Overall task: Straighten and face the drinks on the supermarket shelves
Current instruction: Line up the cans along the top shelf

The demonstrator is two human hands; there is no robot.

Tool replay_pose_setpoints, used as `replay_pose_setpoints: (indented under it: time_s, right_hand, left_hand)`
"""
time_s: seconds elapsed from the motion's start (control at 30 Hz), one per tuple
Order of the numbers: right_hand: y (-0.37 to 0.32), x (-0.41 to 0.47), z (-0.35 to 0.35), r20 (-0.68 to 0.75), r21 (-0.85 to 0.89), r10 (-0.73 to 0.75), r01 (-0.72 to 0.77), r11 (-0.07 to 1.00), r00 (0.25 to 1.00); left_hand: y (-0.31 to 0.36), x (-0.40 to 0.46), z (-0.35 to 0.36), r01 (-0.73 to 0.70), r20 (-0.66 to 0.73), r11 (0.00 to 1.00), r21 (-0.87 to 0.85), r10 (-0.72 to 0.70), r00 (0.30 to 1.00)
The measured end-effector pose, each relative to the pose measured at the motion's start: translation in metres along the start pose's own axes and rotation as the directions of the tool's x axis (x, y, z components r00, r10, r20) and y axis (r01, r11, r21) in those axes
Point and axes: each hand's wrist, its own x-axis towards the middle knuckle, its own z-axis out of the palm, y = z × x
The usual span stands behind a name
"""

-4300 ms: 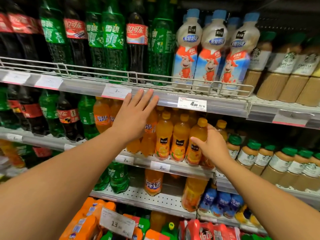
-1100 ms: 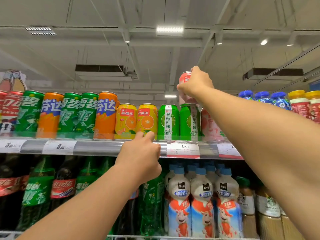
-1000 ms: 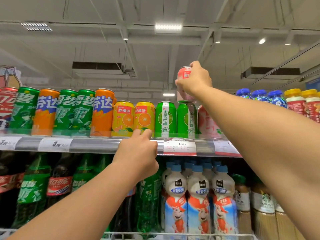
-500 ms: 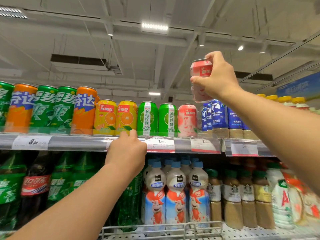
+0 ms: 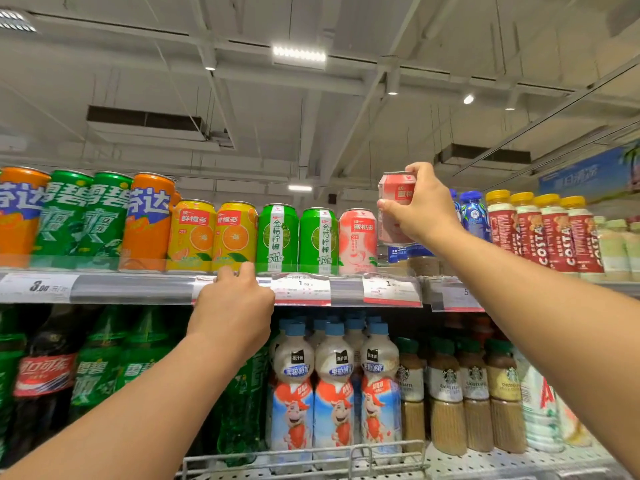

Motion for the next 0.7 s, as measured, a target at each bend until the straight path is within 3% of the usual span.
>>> replay_pose_setpoints:
  time_s: [0.27, 0.7]
  right_hand:
    - [0.019, -0.014, 0.020, 0.076, -0.120, 0.075, -0.066, 0.991, 0.994]
    - [0.015, -0.014, 0.023, 0.259, -0.360, 0.146, -0.045, 0.932, 0.955]
  left_hand:
    - [0.002, 0.002, 0.002, 0.015, 0.000, 1.000, 0.013, -0.015, 1.000]
    - [0.003, 0.000, 0.004, 0.025, 0.014, 0.998, 0.050, -0.026, 1.000]
